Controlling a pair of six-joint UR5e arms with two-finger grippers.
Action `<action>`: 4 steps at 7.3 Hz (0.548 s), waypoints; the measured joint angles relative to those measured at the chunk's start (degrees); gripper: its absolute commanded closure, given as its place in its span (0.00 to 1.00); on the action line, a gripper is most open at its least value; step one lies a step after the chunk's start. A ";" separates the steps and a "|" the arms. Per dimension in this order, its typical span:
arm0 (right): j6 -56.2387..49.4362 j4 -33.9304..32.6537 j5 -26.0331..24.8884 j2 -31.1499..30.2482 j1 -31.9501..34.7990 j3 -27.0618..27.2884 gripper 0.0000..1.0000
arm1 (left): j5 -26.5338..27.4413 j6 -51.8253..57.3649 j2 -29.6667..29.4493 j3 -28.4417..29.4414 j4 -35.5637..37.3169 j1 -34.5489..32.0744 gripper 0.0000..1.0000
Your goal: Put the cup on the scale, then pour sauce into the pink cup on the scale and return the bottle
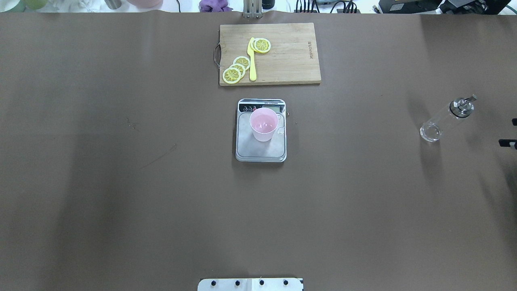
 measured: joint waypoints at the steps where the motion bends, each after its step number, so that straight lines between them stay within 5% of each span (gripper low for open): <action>1: 3.43 -1.86 -1.34 -0.07 2.06 -0.18 0.00 | 0.00 0.00 0.00 -0.01 -0.02 0.00 0.02; 4: 14.11 -11.93 -8.98 1.93 4.33 0.20 0.00 | -0.01 0.06 0.07 0.00 -0.01 0.00 0.02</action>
